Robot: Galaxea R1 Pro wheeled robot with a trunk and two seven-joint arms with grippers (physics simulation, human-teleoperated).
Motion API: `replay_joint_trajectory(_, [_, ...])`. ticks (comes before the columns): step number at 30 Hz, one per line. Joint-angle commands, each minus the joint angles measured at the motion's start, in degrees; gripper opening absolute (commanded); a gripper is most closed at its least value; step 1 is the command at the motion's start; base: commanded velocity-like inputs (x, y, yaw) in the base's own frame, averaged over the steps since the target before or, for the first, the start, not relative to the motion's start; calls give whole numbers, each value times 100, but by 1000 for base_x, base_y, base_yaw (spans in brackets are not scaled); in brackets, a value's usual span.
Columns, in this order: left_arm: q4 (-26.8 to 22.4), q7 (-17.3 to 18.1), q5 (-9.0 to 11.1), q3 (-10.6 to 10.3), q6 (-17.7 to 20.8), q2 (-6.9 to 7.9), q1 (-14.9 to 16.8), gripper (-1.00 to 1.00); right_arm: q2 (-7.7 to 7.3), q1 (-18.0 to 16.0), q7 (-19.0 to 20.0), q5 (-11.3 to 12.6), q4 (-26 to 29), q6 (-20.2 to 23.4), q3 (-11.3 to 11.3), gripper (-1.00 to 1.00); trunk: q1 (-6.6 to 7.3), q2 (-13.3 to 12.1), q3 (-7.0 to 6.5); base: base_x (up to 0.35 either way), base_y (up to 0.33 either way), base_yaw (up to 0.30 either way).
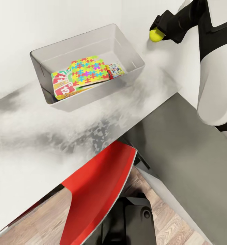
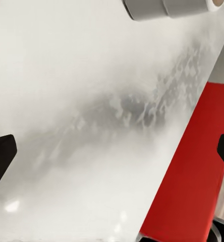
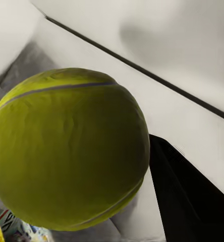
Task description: Put all the toys in the child's room - the three board games (two on the bed and one on the table), the two jigsaw puzzles on the table, and the tennis ball on the table - inside the toy box on the table in the child's room.
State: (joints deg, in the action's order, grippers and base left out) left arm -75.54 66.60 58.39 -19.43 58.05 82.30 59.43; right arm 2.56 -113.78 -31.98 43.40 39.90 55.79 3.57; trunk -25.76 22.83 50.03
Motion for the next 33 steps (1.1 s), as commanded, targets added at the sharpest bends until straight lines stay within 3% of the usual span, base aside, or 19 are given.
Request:
replay_joint_trajectory(1, [4, 11, 17, -43, 30, 6, 33, 100, 6, -4, -71, 72, 35, 11, 21, -100, -2, 9, -2, -233, 0, 0])
replay_joint_trajectory(13, [4, 11, 22, -43, 31, 0, 33, 100, 106, -67, -64, 95, 98, 36, 15, -100, -2, 9, -114, -91, 0, 0])
replay_joint_trajectory(19, [4, 11, 24, -43, 31, 1, 33, 100, 316, -123, -55, 92, 487, 320, -4, -100, -2, 9, -171, -1, 0, 0])
replay_joint_trajectory(29, [4, 11, 22, -43, 39, -1, 33, 100, 744, -234, -55, 84, 564, 374, -30, -100, -2, 9, -264, 0, 0, 0])
replay_joint_trajectory(33, [4, 13, 23, -43, 39, -5, 33, 100, 744, -211, -66, 80, 554, 352, -38, -100, -2, 9, -301, 0, 0, 0])
